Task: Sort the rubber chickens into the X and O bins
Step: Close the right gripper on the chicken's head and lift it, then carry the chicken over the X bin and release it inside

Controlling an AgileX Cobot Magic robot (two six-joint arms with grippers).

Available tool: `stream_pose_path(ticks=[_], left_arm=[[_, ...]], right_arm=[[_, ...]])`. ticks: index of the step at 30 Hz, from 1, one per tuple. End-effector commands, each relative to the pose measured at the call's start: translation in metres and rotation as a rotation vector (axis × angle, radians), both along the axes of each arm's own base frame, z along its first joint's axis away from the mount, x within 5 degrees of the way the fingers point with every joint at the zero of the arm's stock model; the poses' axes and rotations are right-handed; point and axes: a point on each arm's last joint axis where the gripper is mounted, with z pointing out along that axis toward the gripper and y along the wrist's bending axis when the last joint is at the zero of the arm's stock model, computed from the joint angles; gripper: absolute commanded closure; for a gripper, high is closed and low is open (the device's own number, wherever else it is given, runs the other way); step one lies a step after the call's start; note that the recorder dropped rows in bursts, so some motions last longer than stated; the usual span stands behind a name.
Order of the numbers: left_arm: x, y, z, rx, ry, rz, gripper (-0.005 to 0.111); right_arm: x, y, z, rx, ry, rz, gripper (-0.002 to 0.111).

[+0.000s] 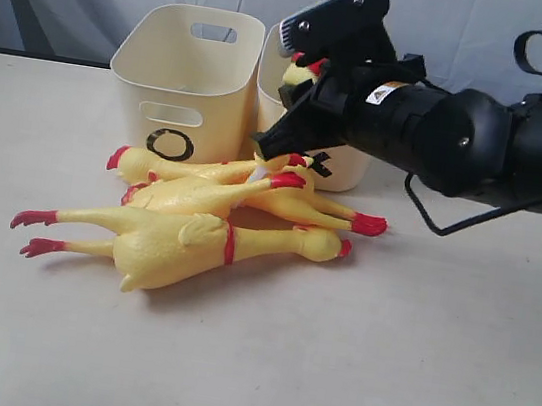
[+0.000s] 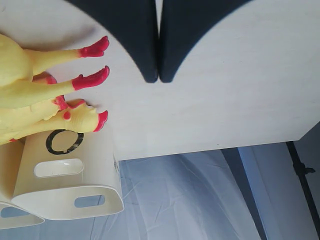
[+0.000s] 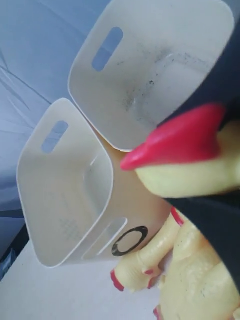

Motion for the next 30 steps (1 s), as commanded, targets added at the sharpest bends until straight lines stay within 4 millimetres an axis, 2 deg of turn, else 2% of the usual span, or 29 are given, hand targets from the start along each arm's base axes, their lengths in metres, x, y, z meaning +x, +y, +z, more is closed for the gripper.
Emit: stream_pose_path(ticks=[1, 12, 18, 25, 30], left_arm=[[0.000, 0.000, 0.000, -0.010, -0.014, 0.001, 0.107], [0.000, 0.000, 0.000, -0.010, -0.014, 0.001, 0.107], [0.000, 0.000, 0.000, -0.010, -0.014, 0.001, 0.107], [0.000, 0.000, 0.000, -0.010, -0.014, 0.001, 0.107], [0.000, 0.000, 0.000, -0.010, -0.014, 0.001, 0.107]], right_arm=[[-0.008, -0.005, 0.025, 0.035, -0.040, 0.010, 0.109], [-0.033, -0.024, 0.083, 0.136, -0.169, 0.014, 0.109], [-0.031, -0.033, 0.104, 0.221, -0.344, -0.076, 0.109], [-0.011, -0.030, 0.086, 0.221, -0.392, -0.182, 0.109], [0.010, -0.036, 0.064, 0.224, -0.489, -0.388, 0.109]])
